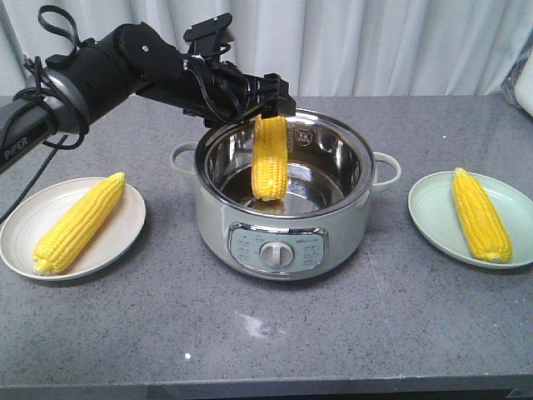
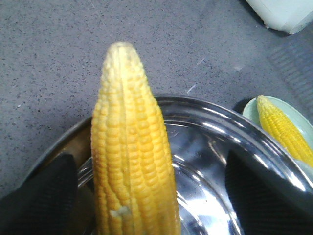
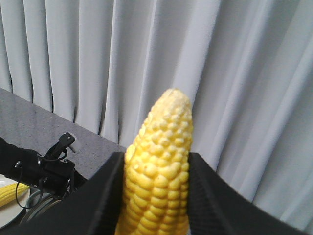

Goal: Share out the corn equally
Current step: 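Lower the left gripper into the pot and grasp the last corn cob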

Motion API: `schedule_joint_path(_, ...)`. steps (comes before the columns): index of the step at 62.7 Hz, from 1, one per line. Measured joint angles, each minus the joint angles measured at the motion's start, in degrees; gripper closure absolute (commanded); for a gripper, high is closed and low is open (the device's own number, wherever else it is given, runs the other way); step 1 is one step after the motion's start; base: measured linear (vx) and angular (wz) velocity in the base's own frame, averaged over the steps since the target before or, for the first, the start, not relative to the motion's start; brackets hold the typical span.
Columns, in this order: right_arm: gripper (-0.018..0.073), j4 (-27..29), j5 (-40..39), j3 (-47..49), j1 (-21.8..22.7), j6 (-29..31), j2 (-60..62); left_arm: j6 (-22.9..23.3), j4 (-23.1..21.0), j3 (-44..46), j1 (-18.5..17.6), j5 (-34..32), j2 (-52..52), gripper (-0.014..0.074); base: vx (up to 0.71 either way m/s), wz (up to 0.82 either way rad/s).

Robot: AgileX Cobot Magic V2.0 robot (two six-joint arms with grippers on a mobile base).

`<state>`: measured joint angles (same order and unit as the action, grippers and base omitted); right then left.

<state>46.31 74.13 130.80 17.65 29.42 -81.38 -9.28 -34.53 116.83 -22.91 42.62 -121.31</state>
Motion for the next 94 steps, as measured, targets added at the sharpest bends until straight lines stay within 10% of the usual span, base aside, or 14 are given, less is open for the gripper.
schedule_joint_path(74, 0.0564, -0.15, 0.0, 0.0, 0.0, -0.32, 0.0, -0.51, -0.34, 0.51, -1.82, -0.96, -3.3, 0.0017, 0.0, 0.0)
schedule_joint_path(94, 0.0564, -1.26, 0.0, 0.0, 0.08, -0.64, 0.0, -0.36, -0.05, 0.51, -1.82, -1.89, -3.91, 0.0333, 0.0, 0.0)
